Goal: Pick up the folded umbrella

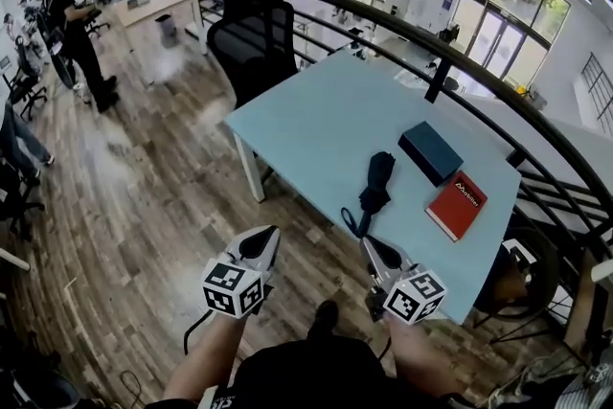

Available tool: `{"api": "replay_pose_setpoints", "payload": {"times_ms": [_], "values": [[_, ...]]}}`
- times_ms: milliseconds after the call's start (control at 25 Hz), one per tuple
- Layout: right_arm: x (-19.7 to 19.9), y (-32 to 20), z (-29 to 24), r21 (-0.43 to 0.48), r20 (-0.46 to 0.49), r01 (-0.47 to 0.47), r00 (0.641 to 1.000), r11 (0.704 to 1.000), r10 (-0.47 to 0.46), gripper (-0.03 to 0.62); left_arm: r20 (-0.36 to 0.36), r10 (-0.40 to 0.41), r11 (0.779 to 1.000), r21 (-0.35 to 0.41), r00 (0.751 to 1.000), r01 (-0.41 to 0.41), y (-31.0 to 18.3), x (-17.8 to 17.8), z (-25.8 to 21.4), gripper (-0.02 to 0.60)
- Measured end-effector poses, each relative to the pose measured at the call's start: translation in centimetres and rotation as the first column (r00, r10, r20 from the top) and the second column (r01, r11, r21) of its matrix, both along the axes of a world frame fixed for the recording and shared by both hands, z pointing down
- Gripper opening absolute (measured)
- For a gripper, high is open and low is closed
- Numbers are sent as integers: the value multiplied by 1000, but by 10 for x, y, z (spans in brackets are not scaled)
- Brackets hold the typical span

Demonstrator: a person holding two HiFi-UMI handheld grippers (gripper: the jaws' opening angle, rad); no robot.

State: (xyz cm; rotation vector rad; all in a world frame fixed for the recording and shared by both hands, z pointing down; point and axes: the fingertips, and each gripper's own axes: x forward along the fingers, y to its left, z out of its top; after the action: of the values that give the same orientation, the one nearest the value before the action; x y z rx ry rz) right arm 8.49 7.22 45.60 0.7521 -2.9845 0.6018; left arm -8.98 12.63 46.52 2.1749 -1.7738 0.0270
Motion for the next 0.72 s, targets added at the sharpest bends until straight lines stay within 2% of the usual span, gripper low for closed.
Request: {"api": "replay_pose_setpoints", "payload": {"times_ms": [360,720], "values": [[14,-94,24,-75,17,-15,1000,997,17,2,46,21,999,-41,999,-19,-100,13,-3,5],[44,-138,37,-94,-29,-8,1000,996,6,2,33,27,998,-54,999,-25,-161,34,4,5]]}}
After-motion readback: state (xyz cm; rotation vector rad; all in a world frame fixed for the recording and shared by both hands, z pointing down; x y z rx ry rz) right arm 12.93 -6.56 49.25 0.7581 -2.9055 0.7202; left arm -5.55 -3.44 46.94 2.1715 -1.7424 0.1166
